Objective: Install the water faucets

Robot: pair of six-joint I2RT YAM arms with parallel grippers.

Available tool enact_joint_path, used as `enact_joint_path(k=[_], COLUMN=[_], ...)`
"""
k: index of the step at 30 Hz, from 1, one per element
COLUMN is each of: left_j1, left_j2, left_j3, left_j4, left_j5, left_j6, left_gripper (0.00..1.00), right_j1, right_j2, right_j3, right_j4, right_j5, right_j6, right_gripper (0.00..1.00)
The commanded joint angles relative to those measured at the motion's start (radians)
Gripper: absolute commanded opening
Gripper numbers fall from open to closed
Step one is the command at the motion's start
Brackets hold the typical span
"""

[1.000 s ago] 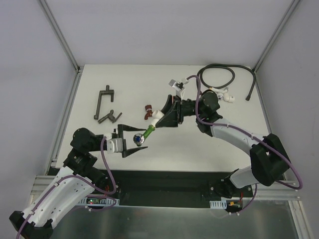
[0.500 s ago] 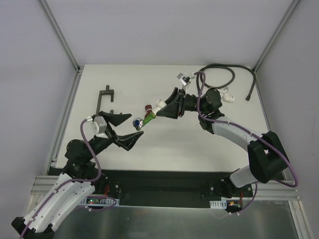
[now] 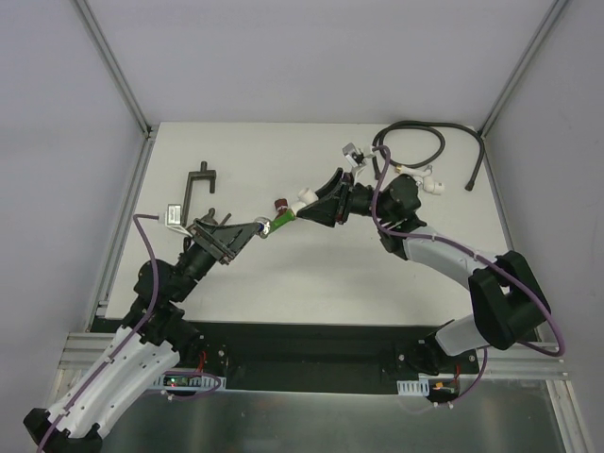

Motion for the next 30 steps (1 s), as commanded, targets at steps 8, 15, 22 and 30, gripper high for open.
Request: enact_joint_path(k=[8, 15, 22, 30], left_j1=[-0.007, -0.007, -0.007, -0.007], left_j2=[0.213, 0.239, 0.202, 0.164], left_j3=[-0.014, -0.022, -0.035, 0.081], left_j4=[0.203, 0.256, 0.221, 0.010], left_j5=[0.122, 0.131, 0.105, 0.115], left_j6=[-0.277, -0.303, -0.233, -0.023], left_gripper=[0.78, 0.71, 0.70, 0.78], right_j1=[0.009, 0.021, 0.021, 0.024], right_j2=[-0.089, -0.111, -0.129, -0.169], right_j3=[-0.010, -0.018, -0.032, -0.041], right_j4=[0.019, -0.048, -0.071, -0.139], right_j5=[0.052, 0.083, 0.132, 0.181], right_j6=[-0.141, -0.204, -0.219, -0.273], right_gripper=[0.02, 0.02, 0.02, 0.02])
